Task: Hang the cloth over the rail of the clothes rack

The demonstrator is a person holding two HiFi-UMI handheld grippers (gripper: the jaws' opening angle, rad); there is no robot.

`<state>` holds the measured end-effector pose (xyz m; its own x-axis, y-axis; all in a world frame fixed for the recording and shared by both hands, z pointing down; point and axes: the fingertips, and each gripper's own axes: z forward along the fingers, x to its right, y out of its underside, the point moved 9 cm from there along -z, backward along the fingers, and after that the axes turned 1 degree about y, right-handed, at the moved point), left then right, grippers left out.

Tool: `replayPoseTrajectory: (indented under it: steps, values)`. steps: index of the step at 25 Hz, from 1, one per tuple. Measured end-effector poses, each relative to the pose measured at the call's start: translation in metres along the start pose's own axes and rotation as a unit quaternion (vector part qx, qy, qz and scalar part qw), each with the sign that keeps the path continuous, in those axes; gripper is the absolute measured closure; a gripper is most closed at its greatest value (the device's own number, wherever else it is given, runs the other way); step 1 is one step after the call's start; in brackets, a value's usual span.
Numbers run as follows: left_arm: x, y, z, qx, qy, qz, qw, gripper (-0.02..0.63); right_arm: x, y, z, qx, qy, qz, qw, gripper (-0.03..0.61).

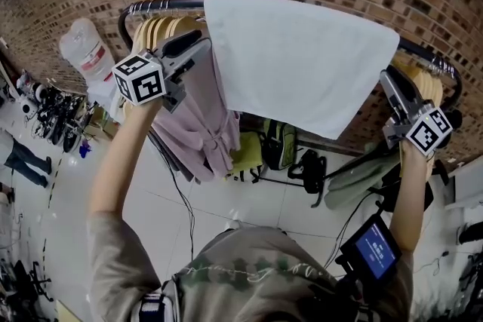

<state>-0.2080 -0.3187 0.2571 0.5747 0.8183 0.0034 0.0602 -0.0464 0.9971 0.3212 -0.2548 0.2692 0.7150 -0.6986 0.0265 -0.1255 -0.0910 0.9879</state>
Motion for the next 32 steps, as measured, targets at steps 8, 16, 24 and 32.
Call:
replayPoseTrajectory:
  steps: [8, 16, 24, 32]
  values:
    - [0.035, 0.017, 0.006, -0.013, 0.059, 0.01, 0.9982, 0.607, -0.035, 0.024, 0.012, -0.023, -0.051, -0.02, 0.998, 0.486]
    - [0.054, 0.025, 0.006, -0.01, 0.103, 0.001, 0.9946, 0.607, -0.061, 0.031, 0.017, -0.013, -0.06, -0.005, 0.998, 0.488]
    - [0.058, 0.035, -0.007, -0.003, 0.105, -0.015, 0.9943, 0.607, -0.083, 0.03, 0.016, -0.002, -0.039, -0.018, 0.999, 0.572]
    - [0.059, 0.051, -0.015, -0.031, 0.129, 0.016, 0.991, 0.607, -0.124, 0.04, 0.012, 0.011, -0.002, -0.008, 1.0, 0.571]
